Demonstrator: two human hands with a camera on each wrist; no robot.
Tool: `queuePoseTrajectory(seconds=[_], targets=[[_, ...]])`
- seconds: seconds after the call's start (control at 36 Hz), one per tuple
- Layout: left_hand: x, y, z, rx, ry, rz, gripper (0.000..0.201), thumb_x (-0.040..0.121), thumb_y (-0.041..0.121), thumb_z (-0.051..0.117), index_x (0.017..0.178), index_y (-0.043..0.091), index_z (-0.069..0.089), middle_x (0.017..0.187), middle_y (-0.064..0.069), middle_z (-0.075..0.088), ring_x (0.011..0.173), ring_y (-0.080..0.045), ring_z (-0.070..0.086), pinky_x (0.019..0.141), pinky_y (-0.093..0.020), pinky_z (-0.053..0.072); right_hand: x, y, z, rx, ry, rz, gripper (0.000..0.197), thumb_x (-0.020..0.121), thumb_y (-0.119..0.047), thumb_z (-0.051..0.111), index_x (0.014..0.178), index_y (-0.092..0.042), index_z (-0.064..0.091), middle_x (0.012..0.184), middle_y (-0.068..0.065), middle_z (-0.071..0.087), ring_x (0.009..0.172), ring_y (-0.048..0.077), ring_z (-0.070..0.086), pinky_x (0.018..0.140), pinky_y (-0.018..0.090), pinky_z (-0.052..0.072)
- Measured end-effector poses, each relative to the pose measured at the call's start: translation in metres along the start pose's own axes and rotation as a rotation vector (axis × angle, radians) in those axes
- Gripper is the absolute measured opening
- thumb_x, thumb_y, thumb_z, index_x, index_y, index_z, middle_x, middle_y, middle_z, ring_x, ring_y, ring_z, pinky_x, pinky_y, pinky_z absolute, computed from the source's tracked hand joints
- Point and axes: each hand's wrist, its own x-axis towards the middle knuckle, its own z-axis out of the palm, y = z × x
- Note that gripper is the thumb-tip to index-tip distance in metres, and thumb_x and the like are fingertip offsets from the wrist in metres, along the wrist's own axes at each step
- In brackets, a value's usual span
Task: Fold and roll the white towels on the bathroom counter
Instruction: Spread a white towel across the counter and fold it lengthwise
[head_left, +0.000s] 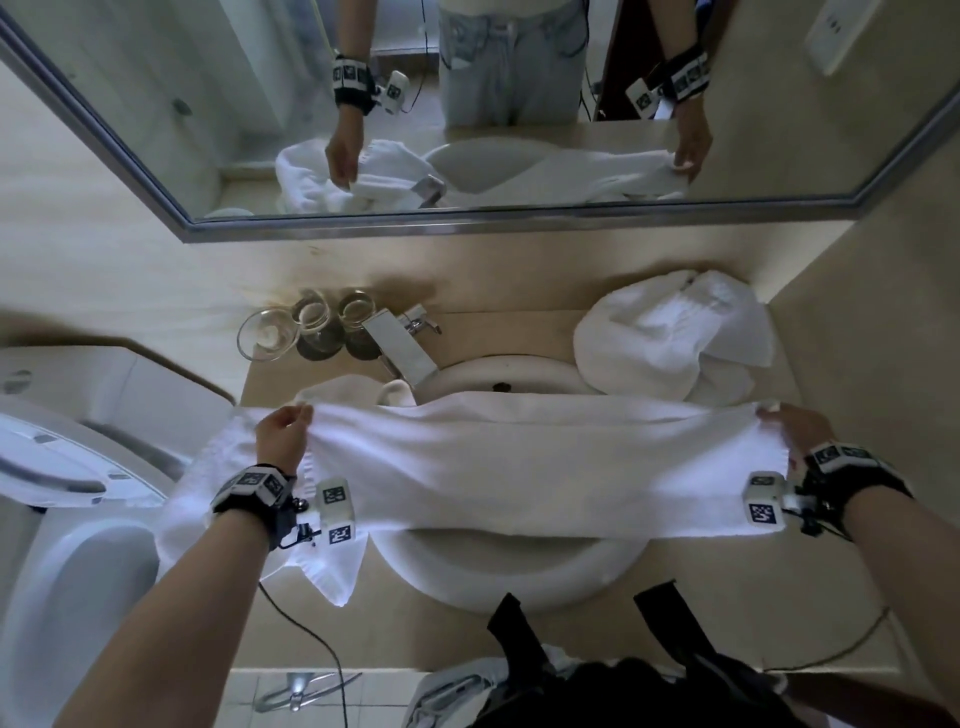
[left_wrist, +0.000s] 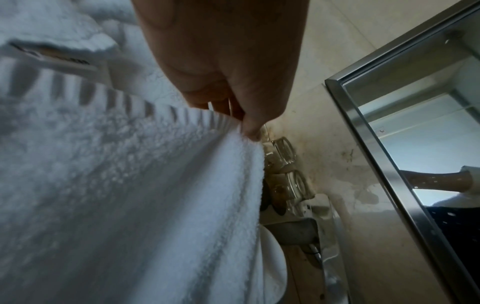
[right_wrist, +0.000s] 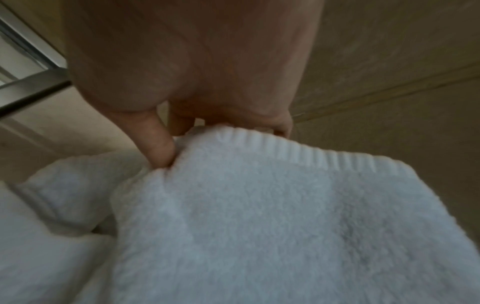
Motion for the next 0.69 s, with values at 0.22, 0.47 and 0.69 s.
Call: queuePoseTrajectory(seconds=[0.22, 0.47, 0.69], targets=[[0.012, 0.004, 0.007, 0.040, -0.019, 0.053, 0.009, 0.095, 0.010, 0.050, 0.090, 0.006, 0.057, 0.079, -0.010, 0.053, 0.080, -0.019, 0.046, 0.074, -0.032, 0.038, -0.002, -0.005, 0.004, 0.068, 0.074, 0.033, 0.046, 0.093, -0.023, 0.057, 0.130, 0.004, 0.052, 0.134, 0.023, 0.052, 0.125, 0.036, 0.049, 0.103, 0.039, 0.038], [0.028, -0.001, -0.024, -0.010, 0.299, 0.000, 0.013, 0.091, 0.017, 0.049, 0.093, 0.009, 0.060, 0.084, -0.013, 0.053, 0.079, -0.021, 0.047, 0.069, -0.029, 0.035, -0.003, 0.023, -0.012, 0.290, 0.242, 0.065, 0.045, 0.088, -0.023, 0.064, 0.127, 0.000, 0.057, 0.127, 0.023, 0.058, 0.102, 0.028, 0.057, 0.087, 0.027, 0.035], [0.018, -0.003, -0.064, 0.012, 0.022, -0.114, 0.023, 0.091, 0.006, 0.052, 0.073, 0.020, 0.058, 0.089, -0.012, 0.055, 0.084, -0.021, 0.051, 0.071, -0.029, 0.043, -0.024, 0.040, -0.034, 0.142, 0.028, 0.079, 0.048, 0.090, -0.025, 0.060, 0.130, 0.001, 0.052, 0.134, 0.023, 0.053, 0.124, 0.038, 0.050, 0.102, 0.042, 0.040]])
